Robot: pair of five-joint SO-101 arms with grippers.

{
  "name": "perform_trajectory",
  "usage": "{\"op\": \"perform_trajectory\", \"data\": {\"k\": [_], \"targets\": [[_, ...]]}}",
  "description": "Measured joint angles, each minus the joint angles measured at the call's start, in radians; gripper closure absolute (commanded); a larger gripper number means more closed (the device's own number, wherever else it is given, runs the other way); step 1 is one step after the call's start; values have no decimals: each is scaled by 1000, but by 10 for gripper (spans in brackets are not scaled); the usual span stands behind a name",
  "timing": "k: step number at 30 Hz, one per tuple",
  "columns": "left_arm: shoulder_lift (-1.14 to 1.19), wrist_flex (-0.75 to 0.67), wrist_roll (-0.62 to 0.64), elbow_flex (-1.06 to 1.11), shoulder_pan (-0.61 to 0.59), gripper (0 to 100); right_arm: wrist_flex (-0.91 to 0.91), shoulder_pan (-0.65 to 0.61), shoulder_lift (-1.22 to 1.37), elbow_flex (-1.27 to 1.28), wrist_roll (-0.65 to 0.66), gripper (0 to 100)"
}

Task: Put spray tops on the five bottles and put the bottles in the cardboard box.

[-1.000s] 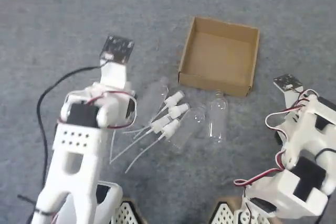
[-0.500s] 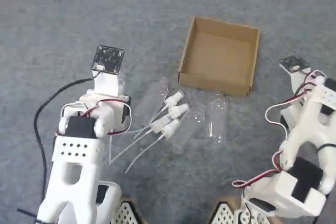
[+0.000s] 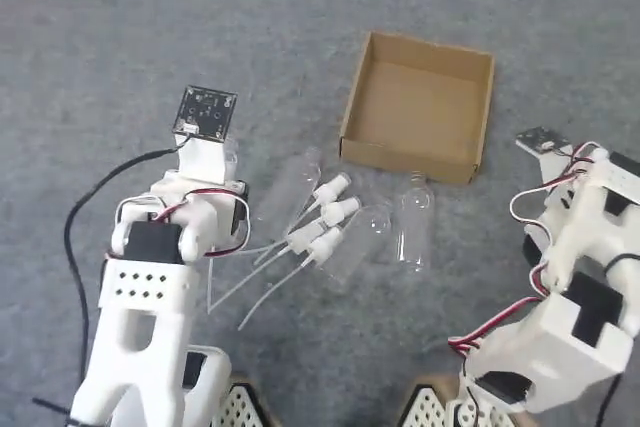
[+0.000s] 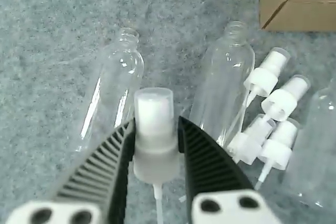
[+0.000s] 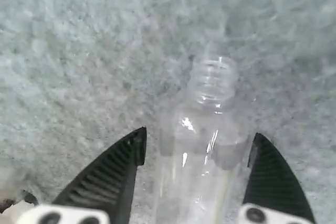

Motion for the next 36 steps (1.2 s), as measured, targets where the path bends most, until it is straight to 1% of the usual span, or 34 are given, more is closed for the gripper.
{"op": "perform_trajectory", "data": {"k": [3, 5, 7, 9, 12, 17, 20, 24, 27, 31, 36], "targets": [[0, 0, 0, 0, 0, 988, -5, 0, 0, 0, 0, 960], [0, 0, 0, 0, 0, 988, -25, 0, 0, 0, 0, 997], [0, 0, 0, 0, 0, 988, -32, 0, 0, 0, 0, 986], [0, 0, 0, 0, 0, 988, -32, 0, 0, 0, -2, 995], [0, 0, 0, 0, 0, 988, -6, 0, -49, 0, -61, 994], [0, 0, 0, 0, 0, 988, 46, 0, -298, 9, -115, 994], [0, 0, 0, 0, 0, 988, 63, -25, -486, 86, -152, 994], [0, 0, 0, 0, 0, 988, 68, -123, -732, 230, -195, 994], [0, 0, 0, 0, 0, 988, 117, -207, -855, 262, -262, 994], [0, 0, 0, 0, 0, 988, 178, -342, -919, 264, -351, 994], [0, 0, 0, 0, 0, 988, 184, -493, -970, 264, -445, 994]]}}
